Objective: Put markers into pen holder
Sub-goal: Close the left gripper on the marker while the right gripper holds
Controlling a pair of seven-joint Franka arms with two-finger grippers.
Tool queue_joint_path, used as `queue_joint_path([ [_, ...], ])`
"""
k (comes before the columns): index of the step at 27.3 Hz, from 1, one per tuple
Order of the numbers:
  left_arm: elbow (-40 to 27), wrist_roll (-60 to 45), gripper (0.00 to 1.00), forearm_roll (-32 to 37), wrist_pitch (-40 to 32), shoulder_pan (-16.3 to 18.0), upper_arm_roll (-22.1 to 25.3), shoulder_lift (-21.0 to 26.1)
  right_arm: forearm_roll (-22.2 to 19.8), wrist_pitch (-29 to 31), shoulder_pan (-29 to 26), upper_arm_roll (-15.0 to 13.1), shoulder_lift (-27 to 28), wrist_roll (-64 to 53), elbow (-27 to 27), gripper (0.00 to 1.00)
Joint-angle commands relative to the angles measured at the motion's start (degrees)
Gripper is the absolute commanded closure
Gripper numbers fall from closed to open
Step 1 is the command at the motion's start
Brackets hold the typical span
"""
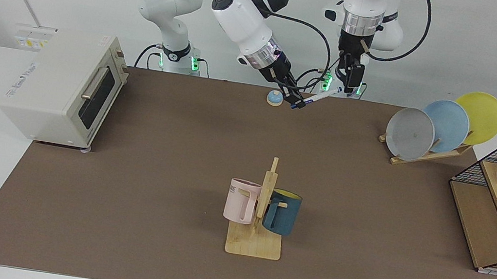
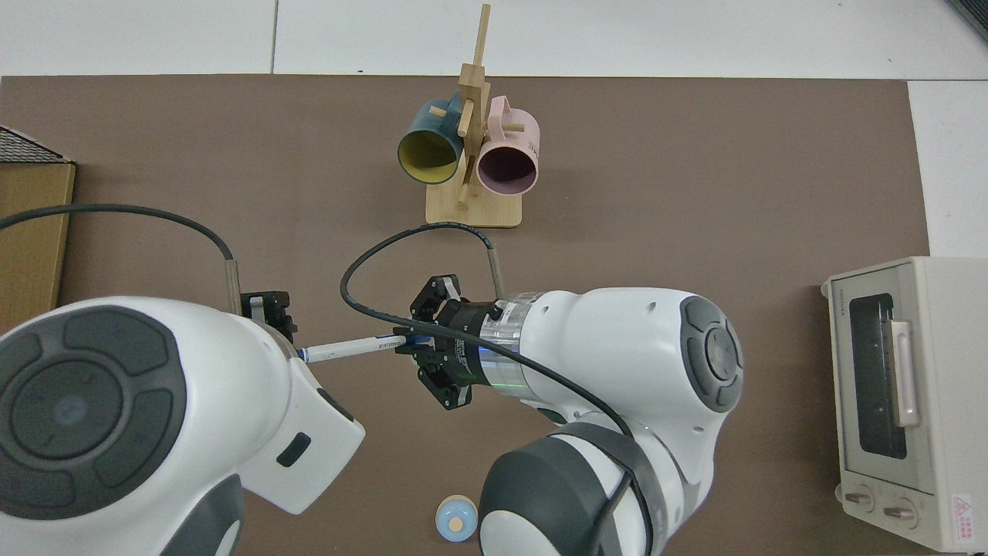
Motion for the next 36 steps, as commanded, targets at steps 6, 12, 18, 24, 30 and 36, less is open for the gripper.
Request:
queue_joint_path([
  [6, -3.89, 1.95, 0.0, -2.39, 7.35, -0.35, 0.77, -0.26, 1.0, 0.42, -0.27, 0.17, -0.29, 1.0, 0.12, 1.0],
  [12, -3.97, 1.42, 0.18, -2.75, 8.15, -0.88, 0.68, 1.15, 1.0, 0.42, -0.27, 0.17, -0.29, 1.0, 0.12, 1.0],
  [18, -3.8, -1.47, 0.88, -2.75, 7.71, -1.76, 0.42, 1.15, 1.0, 0.42, -0.27, 0.17, -0.29, 1.0, 0.12, 1.0],
  [24, -3.88, -2.97, 1.0, -2.75, 7.79, -1.49, 0.07, 1.15, 1.0, 0.42, -0.36, 0.17, -0.29, 1.0, 0.12, 1.0],
  [30, -3.97, -3.06, 1.0, -2.75, 7.79, -1.41, 0.33, 1.15, 0.91, 0.42, -0.36, 0.17, -0.29, 0.91, 0.12, 1.0],
  [36, -4.06, -3.06, 1.0, -2.75, 7.79, -1.14, 0.68, 1.15, -0.49, -0.37, -0.45, -0.18, -0.99, 0.56, 0.12, 0.0],
])
